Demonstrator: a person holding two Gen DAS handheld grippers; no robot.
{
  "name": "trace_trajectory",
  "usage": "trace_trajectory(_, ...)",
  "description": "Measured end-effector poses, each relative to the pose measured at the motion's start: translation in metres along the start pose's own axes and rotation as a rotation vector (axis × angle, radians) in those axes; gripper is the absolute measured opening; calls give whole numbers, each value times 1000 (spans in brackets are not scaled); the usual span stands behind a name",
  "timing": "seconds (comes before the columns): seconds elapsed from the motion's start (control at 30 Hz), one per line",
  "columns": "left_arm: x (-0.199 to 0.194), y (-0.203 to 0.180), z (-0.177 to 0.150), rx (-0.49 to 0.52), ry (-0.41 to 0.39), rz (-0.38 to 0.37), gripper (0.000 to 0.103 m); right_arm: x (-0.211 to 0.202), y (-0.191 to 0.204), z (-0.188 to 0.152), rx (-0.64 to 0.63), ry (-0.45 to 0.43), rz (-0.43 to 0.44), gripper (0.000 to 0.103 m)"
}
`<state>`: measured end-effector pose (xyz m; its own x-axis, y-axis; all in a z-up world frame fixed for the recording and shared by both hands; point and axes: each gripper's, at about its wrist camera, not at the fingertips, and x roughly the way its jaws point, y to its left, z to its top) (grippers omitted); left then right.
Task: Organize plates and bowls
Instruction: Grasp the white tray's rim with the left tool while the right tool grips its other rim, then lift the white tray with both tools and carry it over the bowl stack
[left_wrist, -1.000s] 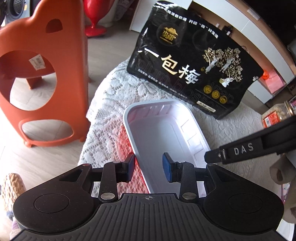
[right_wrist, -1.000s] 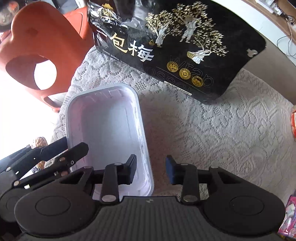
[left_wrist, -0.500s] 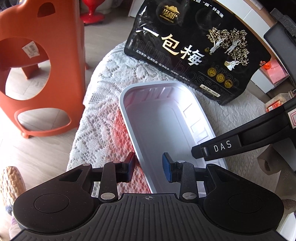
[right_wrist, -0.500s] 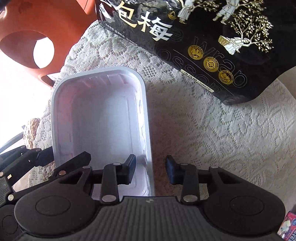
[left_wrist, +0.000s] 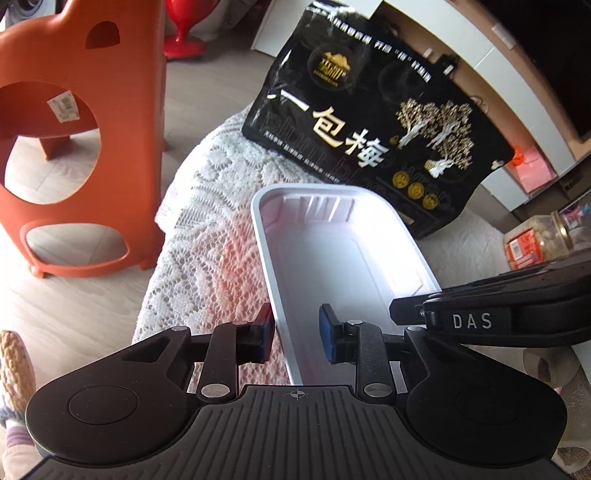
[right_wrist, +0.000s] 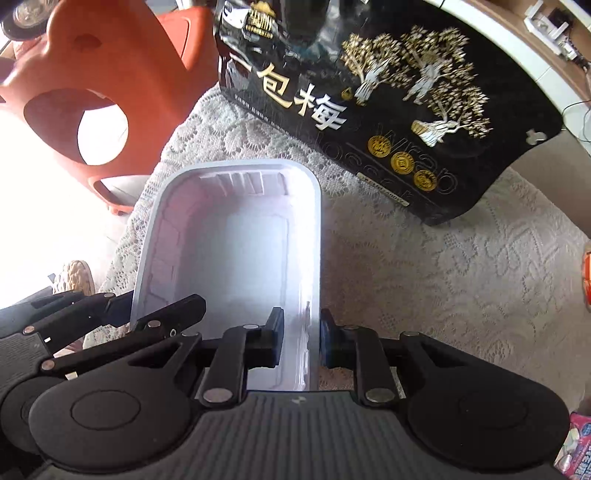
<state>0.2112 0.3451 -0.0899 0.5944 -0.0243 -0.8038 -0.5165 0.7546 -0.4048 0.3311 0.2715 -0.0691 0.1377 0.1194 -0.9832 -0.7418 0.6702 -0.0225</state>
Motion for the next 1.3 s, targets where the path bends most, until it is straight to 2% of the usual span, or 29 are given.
trace_trajectory(0.17, -44, -26, 3, 82, -75, -45, 27, -63, -8, -16, 51, -140, 8, 20)
trace_trajectory(0.23, -67, -36, 2, 108, -88, -80, 27, -91, -11, -27, 57, -196, 6, 20)
trace_trajectory(0.33, -107, -54, -2, 156, -151, -112, 27, -130, -17, -50, 62, -282, 1, 20)
trace_trajectory(0.43, -147, -76, -13, 258, -223, -119, 27, -166, -27, -80, 87, -345, 26, 20)
trace_trajectory(0.57, -181, -100, -36, 415, -241, -130, 27, -199, -39, -135, 129, -411, 90, 20)
trace_trajectory(0.67, -179, -107, -58, 427, -220, -137, 27, -199, -41, -175, 125, -440, 108, 20)
trace_trajectory(0.73, -164, -110, -77, 419, -194, -116, 27, -187, -36, -201, 125, -453, 103, 20)
trace_trajectory(0.87, -125, -111, -112, 457, -137, -66, 26, -151, -31, -235, 156, -460, 45, 20)
trace_trajectory(0.97, -114, -111, -123, 459, -96, -58, 24, -130, -27, -245, 154, -442, -16, 20)
trace_trajectory(1.07, -118, -113, -127, 481, -108, -67, 23, -123, -35, -252, 192, -414, 13, 21)
trace_trajectory(1.3, -118, -119, -132, 504, -96, -80, 22, -125, -39, -256, 198, -390, -1, 21)
